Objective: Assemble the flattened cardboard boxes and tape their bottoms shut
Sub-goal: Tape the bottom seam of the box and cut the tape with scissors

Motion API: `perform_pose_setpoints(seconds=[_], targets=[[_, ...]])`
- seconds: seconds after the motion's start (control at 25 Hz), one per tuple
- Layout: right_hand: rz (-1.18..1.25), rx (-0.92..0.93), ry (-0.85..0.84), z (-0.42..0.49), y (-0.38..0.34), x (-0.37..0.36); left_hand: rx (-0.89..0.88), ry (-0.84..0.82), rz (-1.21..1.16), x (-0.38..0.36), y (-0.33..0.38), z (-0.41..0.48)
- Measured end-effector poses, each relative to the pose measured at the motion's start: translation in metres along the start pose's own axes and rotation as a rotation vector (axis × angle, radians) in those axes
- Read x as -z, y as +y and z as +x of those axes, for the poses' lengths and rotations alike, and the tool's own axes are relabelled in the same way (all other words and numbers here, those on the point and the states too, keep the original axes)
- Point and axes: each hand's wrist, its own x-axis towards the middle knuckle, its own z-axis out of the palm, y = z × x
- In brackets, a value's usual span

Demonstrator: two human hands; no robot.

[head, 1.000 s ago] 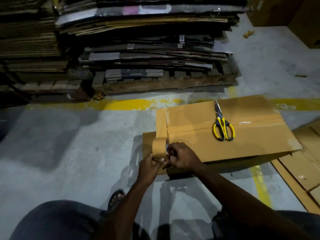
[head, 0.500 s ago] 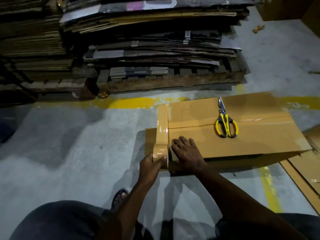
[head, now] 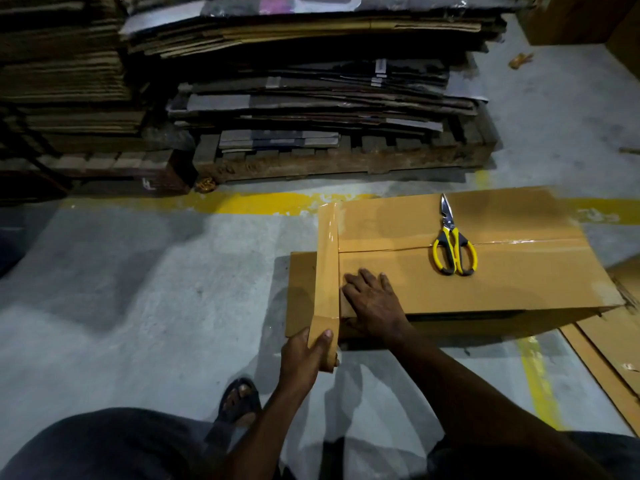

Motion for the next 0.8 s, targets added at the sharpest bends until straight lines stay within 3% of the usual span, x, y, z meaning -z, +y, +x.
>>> perform_pose_setpoints(seconds=[0.6,0.8], targets=[[-0.029,0.009,0.018,0.001,0.004,-0.005,0.133,-0.028,0.022,-0.016,-0.016,0.001],[-0.162,0.132,-0.007,-0.005,0.009,-0.012,0.185,-0.040,-0.014,-0.021,-0.030,0.008]])
